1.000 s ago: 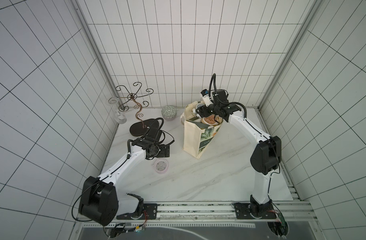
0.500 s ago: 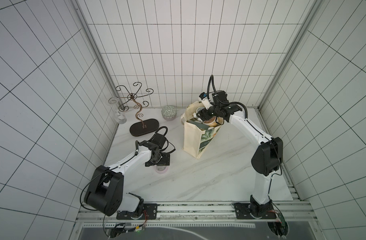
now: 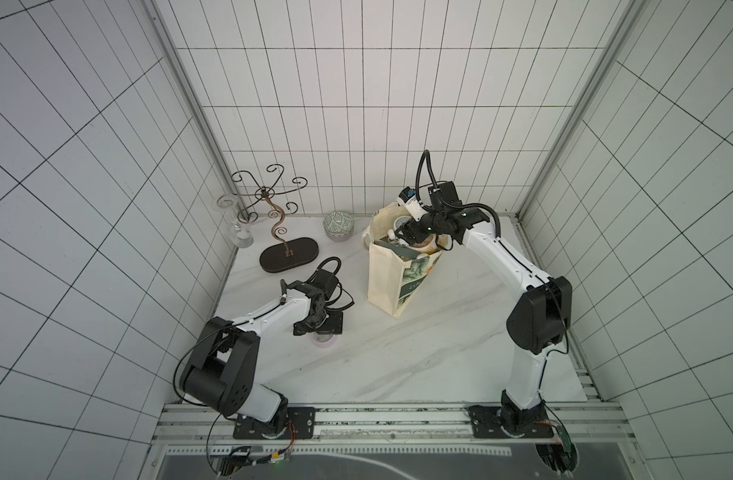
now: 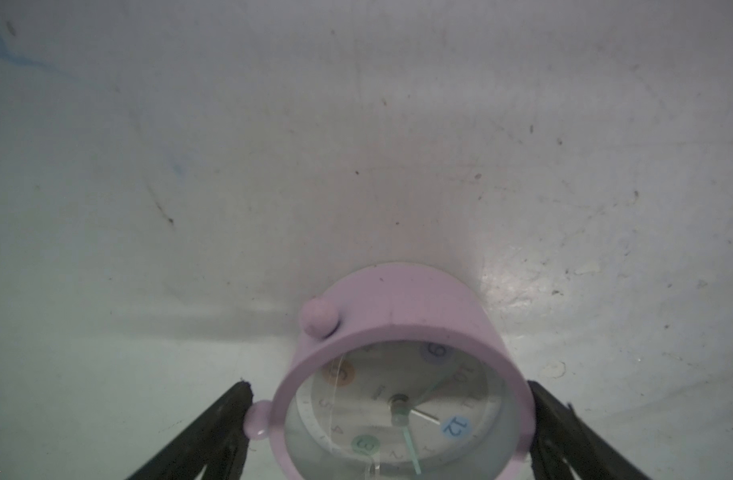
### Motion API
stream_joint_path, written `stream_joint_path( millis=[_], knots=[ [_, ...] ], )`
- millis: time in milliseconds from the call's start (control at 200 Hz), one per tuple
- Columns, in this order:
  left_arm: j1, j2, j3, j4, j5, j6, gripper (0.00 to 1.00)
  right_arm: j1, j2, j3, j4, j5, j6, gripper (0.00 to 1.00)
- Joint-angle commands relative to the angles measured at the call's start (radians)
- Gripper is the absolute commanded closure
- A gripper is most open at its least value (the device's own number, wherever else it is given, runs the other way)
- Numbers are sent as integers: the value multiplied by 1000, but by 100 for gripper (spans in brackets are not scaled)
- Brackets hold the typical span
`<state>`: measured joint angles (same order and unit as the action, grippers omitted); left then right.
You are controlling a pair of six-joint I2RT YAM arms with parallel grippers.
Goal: Put the alarm clock into the canvas bag
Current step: Place the alarm at the canvas bag, then pick up the alarm from the center of the board, then place the alarm at the canvas bag.
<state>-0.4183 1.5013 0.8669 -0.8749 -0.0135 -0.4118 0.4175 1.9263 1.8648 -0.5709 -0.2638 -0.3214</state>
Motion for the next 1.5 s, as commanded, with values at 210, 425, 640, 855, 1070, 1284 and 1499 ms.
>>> stream_joint_path(
  millis=[210,425,640,855,1070,1284,1499],
  knots=[
    [-27,82,-3,47,-14,-2,6,-10,-37,-73,-63,-40,-55,18],
    [-27,71,-2,59,-7,6,18,-9,-60,-67,-48,-11,-31,0],
    [-27,-5,23,43,-11,19,28,-9,-118,-71,-10,29,27,0],
    [-25,-159,254,-44,-107,47,30,-29,-235,-110,55,63,116,0],
    [-61,-208,597,175,-66,45,33,-119,-423,-274,217,-31,289,1],
    [-188,-14,886,338,-15,59,33,-293,-539,-405,307,-153,453,4],
    [-208,274,1121,298,7,68,34,-380,-594,-475,345,-179,496,5]
  ],
)
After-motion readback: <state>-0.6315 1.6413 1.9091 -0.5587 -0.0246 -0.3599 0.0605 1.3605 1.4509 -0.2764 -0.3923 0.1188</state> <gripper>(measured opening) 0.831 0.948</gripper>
